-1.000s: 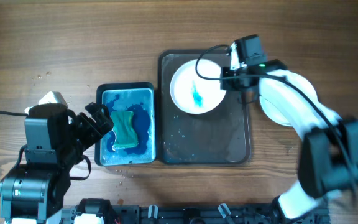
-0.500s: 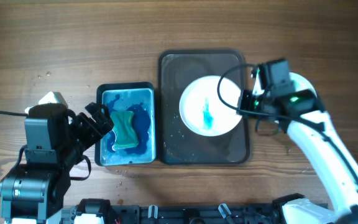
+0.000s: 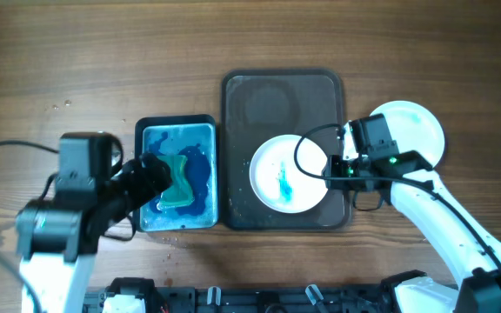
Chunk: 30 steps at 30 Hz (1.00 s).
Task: Clean dirty plates on tray and stack at the side
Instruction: 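Grasp the sponge in the basin with the left gripper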
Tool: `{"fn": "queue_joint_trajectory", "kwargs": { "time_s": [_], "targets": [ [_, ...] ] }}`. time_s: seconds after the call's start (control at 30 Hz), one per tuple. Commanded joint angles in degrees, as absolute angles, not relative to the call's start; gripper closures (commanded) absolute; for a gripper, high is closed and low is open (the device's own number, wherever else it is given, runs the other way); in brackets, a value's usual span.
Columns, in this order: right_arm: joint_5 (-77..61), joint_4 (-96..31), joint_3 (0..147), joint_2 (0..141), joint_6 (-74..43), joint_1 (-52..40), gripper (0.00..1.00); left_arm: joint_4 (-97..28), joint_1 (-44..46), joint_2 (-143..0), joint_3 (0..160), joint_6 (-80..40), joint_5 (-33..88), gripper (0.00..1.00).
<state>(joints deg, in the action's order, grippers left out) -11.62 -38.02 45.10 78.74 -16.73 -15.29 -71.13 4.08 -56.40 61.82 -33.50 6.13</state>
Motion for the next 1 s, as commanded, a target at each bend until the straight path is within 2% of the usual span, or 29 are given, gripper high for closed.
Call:
{"fn": "queue_joint_trajectory", "kwargs": {
  "time_s": [0.0,0.07,0.13,0.17,0.23,0.27,0.33,0.43,0.47,0.53,0.6,0.77,0.8,0.83,0.87,0.9,0.97],
  "targets": [
    [-12.8,-42.3,51.0,77.1,-10.1,-15.1,0.59,-68.9,6.4,-63.4,56.0,-31.7,7.3,0.09],
    [-12.8,-43.5,52.0,76.8,-10.2,-15.1,0.60,-66.3,8.1,-67.3,53.6,-31.7,7.2,0.13],
    [-13.2,-43.9,52.1,76.5,-11.0,-15.1,0.60,-63.6,9.7,-71.5,52.0,-31.7,6.5,0.22],
    [-13.7,-44.2,52.1,76.5,-11.1,-15.1,0.60,-62.7,10.2,-73.7,51.5,-32.0,4.9,0.32],
    [-14.2,-44.7,52.1,76.5,-11.1,-15.1,0.60,-61.5,10.7,-78.8,51.0,-35.2,-1.4,0.39],
    [-14.2,-45.2,52.1,76.5,-11.1,-15.1,0.60,-59.2,10.7,-83.4,50.5,-37.4,-4.7,0.46],
    [-14.2,-45.5,52.1,76.5,-11.1,-15.1,0.60,-55.4,10.7,-88.0,50.3,-37.3,-3.5,0.58],
    [-14.2,-45.5,52.1,76.5,-11.2,-15.1,0.60,-50.5,11.0,-94.5,50.2,-35.7,3.4,0.89],
    [-14.2,-45.5,52.1,76.5,-11.2,-15.1,0.60,-49.3,11.0,-96.1,50.2,-34.6,5.3,0.96],
    [-14.2,-45.5,52.1,76.5,-12.2,-15.1,0.61,-46.6,11.2,-100.0,50.3,-31.1,10.0,0.96],
    [-14.2,-45.5,52.1,76.5,-12.2,-15.1,0.60,-46.7,11.0,-100.2,50.3,-30.0,9.7,0.96],
    [-14.2,-45.5,52.1,76.5,-12.2,-15.1,0.61,-52.7,8.9,-94.1,54.2,-30.0,9.6,0.96],
    [-14.2,-45.5,52.1,76.5,-12.2,-15.1,0.61,-53.9,8.5,-92.5,55.2,-30.0,9.5,0.92],
    [-14.2,-45.5,52.1,76.5,-12.2,-15.1,0.61,-54.5,8.2,-91.2,55.7,-29.9,9.5,0.82],
    [-14.2,-45.5,52.1,76.5,-12.2,-15.1,0.61,-54.9,8.0,-89.6,56.2,-29.8,9.3,0.71],
    [-14.2,-45.5,52.1,76.5,-12.2,-15.1,0.61,-54.8,7.9,-87.9,56.3,-29.6,8.9,0.53],
    [-14.2,-45.5,52.1,76.5,-12.2,-15.1,0.61,-54.2,7.9,-85.6,56.3,-28.7,6.0,0.43]
  ]
}}
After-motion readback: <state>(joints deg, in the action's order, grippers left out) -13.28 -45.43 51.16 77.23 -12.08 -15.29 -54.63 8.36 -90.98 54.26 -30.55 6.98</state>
